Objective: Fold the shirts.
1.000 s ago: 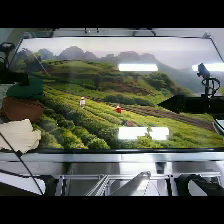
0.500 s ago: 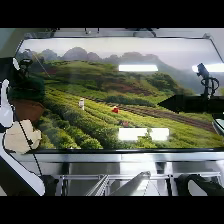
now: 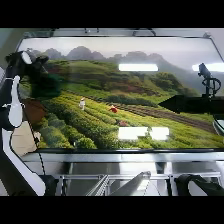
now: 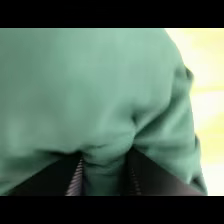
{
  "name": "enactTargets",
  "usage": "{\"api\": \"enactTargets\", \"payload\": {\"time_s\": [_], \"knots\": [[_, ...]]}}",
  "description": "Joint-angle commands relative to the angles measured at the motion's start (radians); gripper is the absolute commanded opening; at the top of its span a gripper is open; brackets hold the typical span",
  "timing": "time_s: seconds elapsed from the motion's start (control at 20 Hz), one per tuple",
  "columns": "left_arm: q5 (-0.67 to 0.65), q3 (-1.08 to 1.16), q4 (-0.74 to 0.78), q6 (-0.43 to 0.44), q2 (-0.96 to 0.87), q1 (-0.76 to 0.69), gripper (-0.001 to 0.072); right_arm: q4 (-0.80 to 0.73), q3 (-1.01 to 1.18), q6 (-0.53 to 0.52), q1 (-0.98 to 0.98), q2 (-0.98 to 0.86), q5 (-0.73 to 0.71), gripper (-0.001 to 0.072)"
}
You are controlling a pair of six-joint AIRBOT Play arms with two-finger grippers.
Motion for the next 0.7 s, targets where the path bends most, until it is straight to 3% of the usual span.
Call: {"api": "enactTargets", "payload": {"time_s": [0.0,0.25,0.4,0.45,0.5,0.55,0.65], "knots": [[0.010,-0.011,-0.309,0.084,0.145,-0.127,0.0026,0.000,0.000,0.000,0.001,0.001,0.002,0.0017],[-0.069,-0.191,-0.435,0.098,0.243,-0.354,0.0027,0.001,0.000,0.000,0.001,0.001,0.001,0.0017],[-0.043,-0.285,-0.436,0.084,0.243,-0.482,0.0033,0.002,0.000,0.000,0.001,0.001,0.001,0.0017],[-0.032,-0.305,-0.435,0.084,0.243,-0.517,0.0267,0.002,0.000,0.000,0.001,0.001,0.001,0.0017],[-0.022,-0.315,-0.435,0.082,0.243,-0.545,0.0563,0.006,0.000,0.000,0.001,0.001,0.002,0.0017],[-0.019,-0.309,-0.432,0.059,0.243,-0.561,0.0720,0.011,0.000,0.000,0.001,0.001,0.003,0.0017],[-0.066,-0.248,-0.405,0.004,0.243,-0.562,0.0720,0.028,0.000,0.001,0.001,0.001,0.014,0.0018]]}}
